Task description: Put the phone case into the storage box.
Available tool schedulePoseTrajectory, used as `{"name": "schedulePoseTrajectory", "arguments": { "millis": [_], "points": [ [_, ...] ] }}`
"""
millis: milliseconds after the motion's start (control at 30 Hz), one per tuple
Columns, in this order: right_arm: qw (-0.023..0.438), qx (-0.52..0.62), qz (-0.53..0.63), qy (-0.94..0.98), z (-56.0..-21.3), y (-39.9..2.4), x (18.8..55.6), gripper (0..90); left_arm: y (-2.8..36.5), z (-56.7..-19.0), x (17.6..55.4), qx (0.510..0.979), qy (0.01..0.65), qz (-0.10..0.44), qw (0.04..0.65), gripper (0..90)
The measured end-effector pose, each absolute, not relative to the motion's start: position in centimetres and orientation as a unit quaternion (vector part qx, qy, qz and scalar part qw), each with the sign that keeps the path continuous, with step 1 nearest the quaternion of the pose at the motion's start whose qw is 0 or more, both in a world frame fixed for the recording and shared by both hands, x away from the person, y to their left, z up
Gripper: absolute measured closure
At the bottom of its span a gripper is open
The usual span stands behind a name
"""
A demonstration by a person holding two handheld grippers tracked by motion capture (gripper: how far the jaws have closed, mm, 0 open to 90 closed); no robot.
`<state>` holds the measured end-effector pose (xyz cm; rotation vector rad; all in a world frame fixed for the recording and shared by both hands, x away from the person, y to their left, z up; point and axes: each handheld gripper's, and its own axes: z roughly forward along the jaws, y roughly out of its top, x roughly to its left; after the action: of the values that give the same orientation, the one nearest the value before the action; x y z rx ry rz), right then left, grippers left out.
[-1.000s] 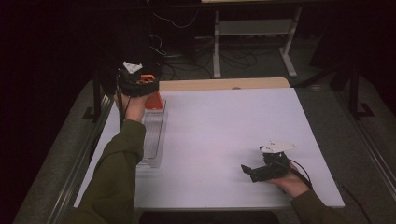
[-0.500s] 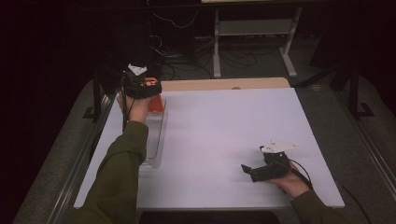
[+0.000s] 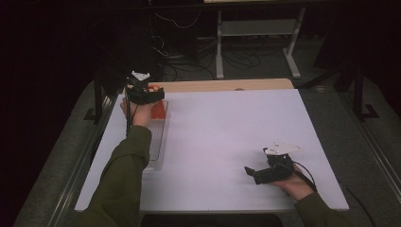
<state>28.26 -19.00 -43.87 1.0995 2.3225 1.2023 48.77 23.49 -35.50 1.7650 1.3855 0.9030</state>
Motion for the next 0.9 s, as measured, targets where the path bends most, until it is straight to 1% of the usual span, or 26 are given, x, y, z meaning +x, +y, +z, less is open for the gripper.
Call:
{"name": "schedulePoseTrajectory", "arguments": {
  "millis": [500,900],
  "points": [
    [0.151,0.385,0.42,0.807,-43.8,-19.1,28.2,0.0,23.2,-36.1,49.2,0.692,0.532,0.353,0.336,14.3],
    [0.15,0.384,0.42,0.808,-43.9,-19.0,28.2,0.0,22.9,-36.3,50.0,0.687,0.535,0.36,0.335,13.7]
  ]
}}
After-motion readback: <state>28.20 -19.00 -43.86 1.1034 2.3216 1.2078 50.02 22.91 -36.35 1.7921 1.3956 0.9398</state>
